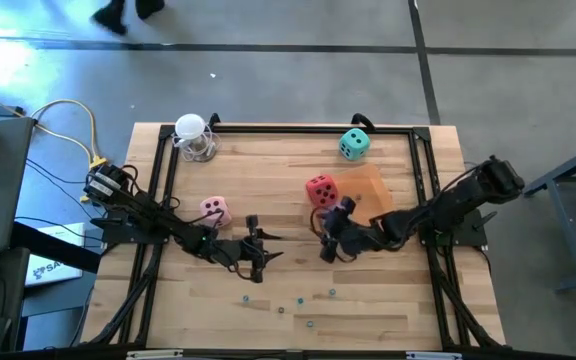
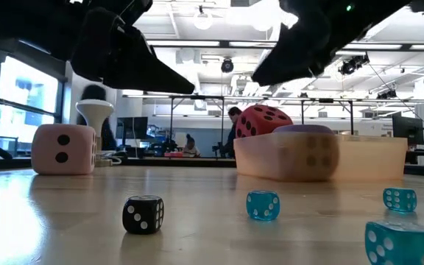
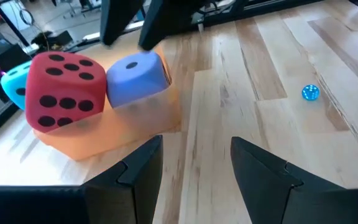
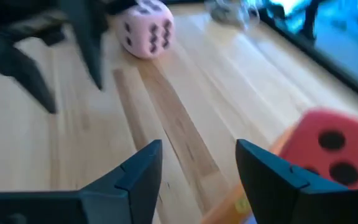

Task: Pick & Place Dice
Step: Put the large pink dice into the orange bin

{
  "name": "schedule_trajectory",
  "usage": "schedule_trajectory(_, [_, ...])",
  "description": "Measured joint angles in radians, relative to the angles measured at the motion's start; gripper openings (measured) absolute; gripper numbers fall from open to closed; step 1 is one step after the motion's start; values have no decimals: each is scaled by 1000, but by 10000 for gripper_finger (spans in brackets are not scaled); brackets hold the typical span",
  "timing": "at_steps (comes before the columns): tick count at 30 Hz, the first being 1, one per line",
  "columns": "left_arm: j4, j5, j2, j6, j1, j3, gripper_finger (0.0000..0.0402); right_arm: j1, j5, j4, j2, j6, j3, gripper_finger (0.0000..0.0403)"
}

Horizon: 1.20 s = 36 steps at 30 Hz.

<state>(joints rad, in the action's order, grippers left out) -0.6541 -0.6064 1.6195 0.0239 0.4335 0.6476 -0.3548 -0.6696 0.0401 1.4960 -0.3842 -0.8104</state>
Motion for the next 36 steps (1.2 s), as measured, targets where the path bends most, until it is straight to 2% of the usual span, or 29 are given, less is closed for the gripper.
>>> schedule_trajectory(5, [2,3,0,-2,0,0,182,-50,-61,55,0,96,0,236])
schedule_trajectory(13, [2,7,0,-74,-1,0,182,-53,-57,117,0,102,0,294])
schedule_trajectory(17, [20,8,0,-74,-7,0,182,-53,-54,121,0,109,0,305])
schedule_trajectory(25, [18,8,0,29,-3,0,190,-53,-53,122,0,124,0,303])
schedule_trajectory(29, [14,8,0,44,8,0,229,-53,-53,122,0,124,0,303])
schedule_trajectory(36, [15,7,0,9,10,0,340,-53,-52,122,0,124,0,302])
